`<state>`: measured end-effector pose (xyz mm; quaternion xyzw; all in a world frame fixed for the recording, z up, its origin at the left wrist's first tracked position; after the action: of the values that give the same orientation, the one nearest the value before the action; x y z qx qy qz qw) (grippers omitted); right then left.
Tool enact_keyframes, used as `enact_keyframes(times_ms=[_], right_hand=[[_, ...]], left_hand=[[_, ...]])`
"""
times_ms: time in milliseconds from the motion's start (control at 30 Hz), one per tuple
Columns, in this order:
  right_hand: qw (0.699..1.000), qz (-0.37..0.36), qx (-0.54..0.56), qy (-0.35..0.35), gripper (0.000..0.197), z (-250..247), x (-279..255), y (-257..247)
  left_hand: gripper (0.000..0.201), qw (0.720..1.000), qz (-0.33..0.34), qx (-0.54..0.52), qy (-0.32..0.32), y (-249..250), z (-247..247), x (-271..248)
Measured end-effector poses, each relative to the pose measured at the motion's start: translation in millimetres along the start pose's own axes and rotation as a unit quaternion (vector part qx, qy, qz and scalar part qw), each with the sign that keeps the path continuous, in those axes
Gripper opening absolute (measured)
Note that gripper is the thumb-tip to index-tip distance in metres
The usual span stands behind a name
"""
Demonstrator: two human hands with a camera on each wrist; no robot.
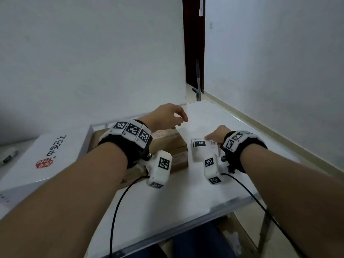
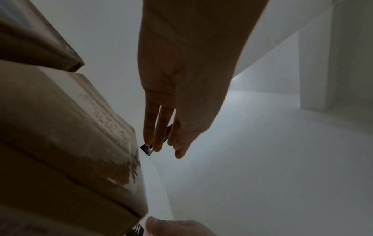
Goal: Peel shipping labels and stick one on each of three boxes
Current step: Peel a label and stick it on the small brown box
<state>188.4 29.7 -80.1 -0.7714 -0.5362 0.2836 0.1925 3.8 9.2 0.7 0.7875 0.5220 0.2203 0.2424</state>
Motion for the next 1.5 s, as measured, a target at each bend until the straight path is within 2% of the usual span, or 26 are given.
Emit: enact_keyframes(times_ms=[33, 200, 267, 367, 433, 533, 733, 833, 900, 1000, 1067, 1133, 1300, 1500], right_hand=[[0.999, 0.003, 0.035, 0.009, 0.028, 3.8, 5.0, 3.5], [0.986, 0.025, 0.164, 0.013, 0.025, 10.0, 8.6, 18.7], [0.978, 0.027, 0.205, 0.026, 0.013, 11.2, 7.7, 22.4], [0.969, 0.023, 0.246, 0.019, 0.038, 12.1, 9.0, 25.8], [0.959, 0.022, 0.282, 0.035, 0.041, 10.8, 6.8, 24.0], [0.928, 0.041, 0.36, 0.089, 0.042, 5.6, 4.4, 25.1], [0.9, 0.03, 0.421, 0.106, 0.045, 3.6, 0.7, 33.9], [0.882, -0.017, 0.451, 0.134, 0.049, 0.7, -6.0, 33.6], [0.867, -0.059, 0.475, 0.14, 0.049, -6.1, -15.7, 26.9], [0.846, -0.129, 0.511, 0.088, 0.045, -17.5, -31.5, 9.5], [0.848, -0.171, 0.499, 0.047, 0.042, -25.0, -39.6, -4.0], [0.849, -0.201, 0.488, 0.022, 0.041, -28.2, -44.5, -18.0], [0.856, -0.247, 0.454, 0.006, 0.044, -12.1, -47.2, -50.2], [0.868, -0.3, 0.396, -0.011, 0.043, 6.9, -52.4, -92.9]], left_hand=[[0.018, 1.0, -0.003, -0.012, 0.005, -0.7, 0.8, -1.5], [0.015, 0.997, -0.005, -0.072, 0.015, -10.8, 9.9, -0.7], [0.015, 0.994, -0.01, -0.103, 0.019, -13.0, 14.7, 0.5], [0.017, 0.986, -0.032, -0.16, 0.024, -15.1, 22.3, 1.9], [0.018, 0.979, -0.044, -0.196, 0.026, -14.6, 26.0, 1.8], [0.016, 0.969, -0.049, -0.242, 0.03, -10.5, 30.8, 0.1], [0.016, 0.96, -0.056, -0.273, 0.019, -2.4, 35.9, -3.1], [0.017, 0.954, -0.069, -0.29, 0.026, -4.7, 38.2, -3.1], [0.018, 0.941, -0.09, -0.325, 0.044, -4.6, 39.3, -1.9], [0.022, 0.908, -0.145, -0.387, 0.07, -1.2, 35.9, 0.3], [0.027, 0.886, -0.168, -0.426, 0.08, 0.0, 29.3, 1.3], [0.027, 0.876, -0.151, -0.447, 0.1, -3.8, 19.3, 0.7], [0.012, 0.867, -0.101, -0.462, 0.159, -28.7, -11.1, -12.5], [0.01, 0.879, -0.07, -0.43, 0.194, -53.3, -48.6, -36.8]])
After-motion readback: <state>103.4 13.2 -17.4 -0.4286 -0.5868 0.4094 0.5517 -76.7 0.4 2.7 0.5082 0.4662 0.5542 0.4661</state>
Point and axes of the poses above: each hand's wrist, its own x-axis towards the middle knuckle, its own z-axis out of the palm, y = z × x, the point moved 1 cm from there along x, towards the middle knuckle, and after that the axes turned 2 degrees about y, right-handed, at the moved point
